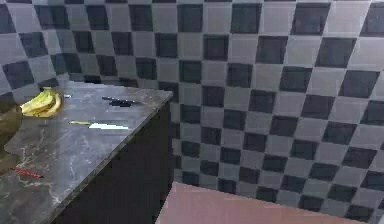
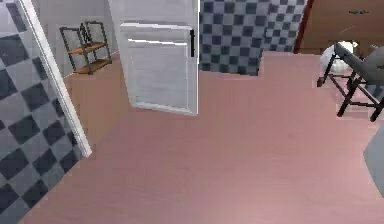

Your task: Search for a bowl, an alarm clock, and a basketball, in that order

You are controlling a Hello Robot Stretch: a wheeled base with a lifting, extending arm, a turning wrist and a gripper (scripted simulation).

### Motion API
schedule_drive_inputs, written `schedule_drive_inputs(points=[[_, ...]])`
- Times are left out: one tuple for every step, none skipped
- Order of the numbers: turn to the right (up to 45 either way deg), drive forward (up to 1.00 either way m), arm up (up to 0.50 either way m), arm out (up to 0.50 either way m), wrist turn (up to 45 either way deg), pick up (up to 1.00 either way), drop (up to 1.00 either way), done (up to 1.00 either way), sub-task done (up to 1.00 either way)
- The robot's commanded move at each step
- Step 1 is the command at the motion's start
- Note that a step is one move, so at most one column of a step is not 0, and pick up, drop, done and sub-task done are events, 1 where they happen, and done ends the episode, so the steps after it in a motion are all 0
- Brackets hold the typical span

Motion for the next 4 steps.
schedule_drive_inputs(points=[[45.0,0.00,0.00,0.00,0.0,0.00,0.00,0.00,0.00],[45.0,0.00,0.00,0.00,0.0,0.00,0.00,0.00,0.00],[12.0,0.00,0.00,0.00,0.0,0.00,0.00,0.00,0.00],[0.0,0.05,0.00,0.00,0.0,0.00,0.00,0.00,0.00]])
